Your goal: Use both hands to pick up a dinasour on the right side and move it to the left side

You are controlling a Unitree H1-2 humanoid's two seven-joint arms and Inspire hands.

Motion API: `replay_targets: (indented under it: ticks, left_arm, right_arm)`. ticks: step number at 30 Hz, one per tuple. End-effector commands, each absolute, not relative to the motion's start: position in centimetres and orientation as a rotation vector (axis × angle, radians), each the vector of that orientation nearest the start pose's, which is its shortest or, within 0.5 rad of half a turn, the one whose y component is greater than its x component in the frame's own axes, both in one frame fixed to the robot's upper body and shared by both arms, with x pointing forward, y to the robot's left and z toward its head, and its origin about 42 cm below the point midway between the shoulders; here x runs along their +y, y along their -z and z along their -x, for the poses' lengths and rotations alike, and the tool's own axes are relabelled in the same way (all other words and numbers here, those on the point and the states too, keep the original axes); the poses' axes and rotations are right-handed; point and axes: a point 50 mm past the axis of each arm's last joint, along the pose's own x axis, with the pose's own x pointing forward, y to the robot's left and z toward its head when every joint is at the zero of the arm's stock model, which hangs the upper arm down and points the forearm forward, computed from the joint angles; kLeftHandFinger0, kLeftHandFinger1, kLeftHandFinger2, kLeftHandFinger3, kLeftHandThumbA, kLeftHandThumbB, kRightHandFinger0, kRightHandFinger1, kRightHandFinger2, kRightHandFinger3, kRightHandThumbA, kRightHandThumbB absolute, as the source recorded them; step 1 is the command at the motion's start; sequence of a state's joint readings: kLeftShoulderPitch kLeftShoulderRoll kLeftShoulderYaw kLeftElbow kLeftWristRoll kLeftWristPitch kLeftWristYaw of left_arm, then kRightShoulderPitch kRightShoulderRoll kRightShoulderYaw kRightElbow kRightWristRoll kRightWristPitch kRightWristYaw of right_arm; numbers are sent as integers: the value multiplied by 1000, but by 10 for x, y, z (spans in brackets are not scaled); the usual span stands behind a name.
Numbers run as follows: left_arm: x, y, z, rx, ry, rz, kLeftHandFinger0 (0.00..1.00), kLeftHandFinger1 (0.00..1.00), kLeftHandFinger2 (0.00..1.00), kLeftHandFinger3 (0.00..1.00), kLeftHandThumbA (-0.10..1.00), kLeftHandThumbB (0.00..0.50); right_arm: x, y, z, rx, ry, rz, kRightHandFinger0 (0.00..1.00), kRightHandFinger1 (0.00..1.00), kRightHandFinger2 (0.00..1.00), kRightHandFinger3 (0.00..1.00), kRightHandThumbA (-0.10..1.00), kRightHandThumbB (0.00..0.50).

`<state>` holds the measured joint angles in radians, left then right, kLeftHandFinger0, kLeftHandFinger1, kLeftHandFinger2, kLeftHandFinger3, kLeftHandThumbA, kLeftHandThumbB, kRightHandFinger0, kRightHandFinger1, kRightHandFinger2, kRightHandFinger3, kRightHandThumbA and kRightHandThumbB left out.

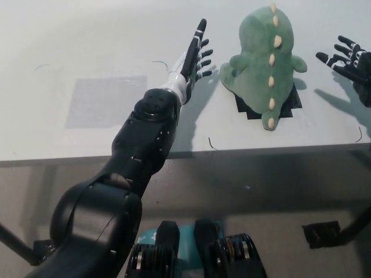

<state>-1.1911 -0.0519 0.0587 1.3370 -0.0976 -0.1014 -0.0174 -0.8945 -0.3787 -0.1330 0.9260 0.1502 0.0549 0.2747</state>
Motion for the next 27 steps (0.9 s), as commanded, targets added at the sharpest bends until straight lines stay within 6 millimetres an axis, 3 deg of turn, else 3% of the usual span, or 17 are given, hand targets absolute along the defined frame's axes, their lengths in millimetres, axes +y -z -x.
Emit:
replay_targets:
  ticks: [1, 3, 9, 17, 23, 27]
  left_arm:
    - [65, -256, -561, 53, 279, 1, 1000, 1000, 1000, 1000, 1000, 439]
    - [65, -249, -558, 56, 278, 16, 1000, 1000, 1000, 1000, 1000, 434]
    - [65, -236, -553, 79, 284, 44, 1000, 1000, 1000, 1000, 1000, 494]
    - [61, -221, -546, 102, 298, 49, 1000, 1000, 1000, 1000, 1000, 483]
    - [60, -208, -541, 125, 290, 47, 1000, 1000, 1000, 1000, 1000, 481]
    - [58, -211, -542, 125, 292, 59, 1000, 1000, 1000, 1000, 1000, 464]
  right_arm:
    - [-337, -266, -540, -30, -112, 38, 1000, 1000, 1000, 1000, 1000, 354]
    - [-336, -261, -538, -20, -109, 18, 1000, 1000, 1000, 1000, 1000, 342]
    - [-335, -253, -533, -9, -113, 8, 1000, 1000, 1000, 1000, 1000, 332]
    - [-336, -245, -528, -4, -121, -13, 1000, 1000, 1000, 1000, 1000, 297]
    - [-337, -236, -525, 7, -118, -12, 1000, 1000, 1000, 1000, 1000, 324]
    - [-334, -239, -526, 5, -119, -22, 1000, 1000, 1000, 1000, 1000, 325]
